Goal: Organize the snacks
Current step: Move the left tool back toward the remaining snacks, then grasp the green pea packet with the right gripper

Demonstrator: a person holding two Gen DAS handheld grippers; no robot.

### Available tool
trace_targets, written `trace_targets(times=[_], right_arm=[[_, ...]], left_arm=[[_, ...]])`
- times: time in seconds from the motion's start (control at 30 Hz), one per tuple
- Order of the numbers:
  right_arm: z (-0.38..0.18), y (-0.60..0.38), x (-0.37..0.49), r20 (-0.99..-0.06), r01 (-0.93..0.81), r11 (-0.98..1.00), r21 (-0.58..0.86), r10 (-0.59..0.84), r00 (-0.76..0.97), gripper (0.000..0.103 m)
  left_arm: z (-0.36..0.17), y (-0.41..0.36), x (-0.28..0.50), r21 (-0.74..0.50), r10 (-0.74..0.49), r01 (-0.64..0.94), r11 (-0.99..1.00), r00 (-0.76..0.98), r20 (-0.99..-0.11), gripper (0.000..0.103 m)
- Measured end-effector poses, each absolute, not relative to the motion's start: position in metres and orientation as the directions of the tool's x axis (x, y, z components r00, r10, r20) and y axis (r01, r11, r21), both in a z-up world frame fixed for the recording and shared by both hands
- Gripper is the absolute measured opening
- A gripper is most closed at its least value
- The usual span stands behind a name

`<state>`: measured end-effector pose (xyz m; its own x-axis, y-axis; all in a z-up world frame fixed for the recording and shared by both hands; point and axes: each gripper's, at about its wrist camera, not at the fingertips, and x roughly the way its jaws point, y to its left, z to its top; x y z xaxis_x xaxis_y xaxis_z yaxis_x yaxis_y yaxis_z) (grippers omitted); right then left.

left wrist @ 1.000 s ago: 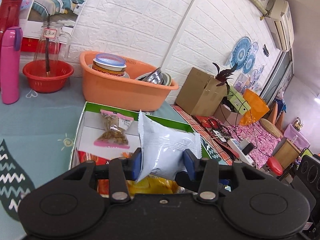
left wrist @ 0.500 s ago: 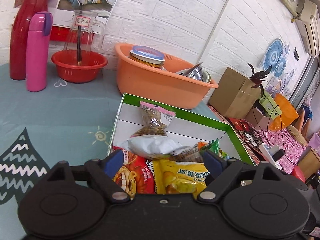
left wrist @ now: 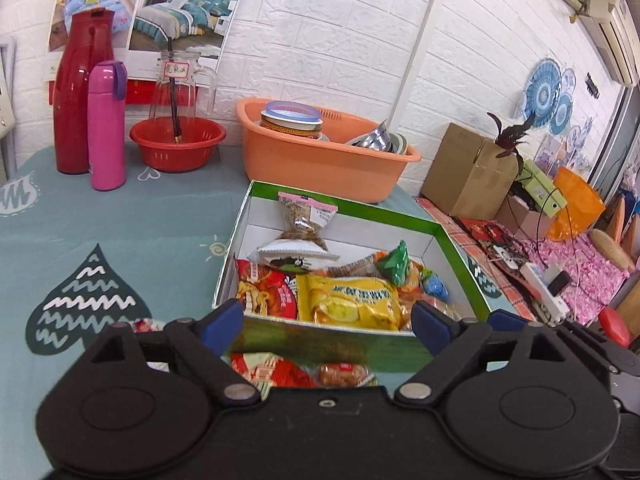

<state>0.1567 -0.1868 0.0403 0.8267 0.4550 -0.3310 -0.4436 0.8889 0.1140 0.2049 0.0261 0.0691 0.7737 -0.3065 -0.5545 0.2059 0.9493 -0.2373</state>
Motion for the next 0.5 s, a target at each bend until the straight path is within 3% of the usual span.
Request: trace_targets(times=[0.27, 0.5], right_arm=[[0.031, -0.191, 0.118, -0.364, -0.473, 0.877, 0.083, 0.469, 0.805, 0.103], [-0.006, -0.194, 0.115, -0.455, -0.487, 0.862, 0.14, 0.493, 0.742, 0.103]], left_arm=[[0.067, 0.021, 0.161, -0.189, -0.29, 0.222, 0.957, 0.771, -0.567, 0.103], [0.039, 0.037, 0.116, -0.222, -0.316, 0.227, 0.948, 0.737, -0.597, 0.103]])
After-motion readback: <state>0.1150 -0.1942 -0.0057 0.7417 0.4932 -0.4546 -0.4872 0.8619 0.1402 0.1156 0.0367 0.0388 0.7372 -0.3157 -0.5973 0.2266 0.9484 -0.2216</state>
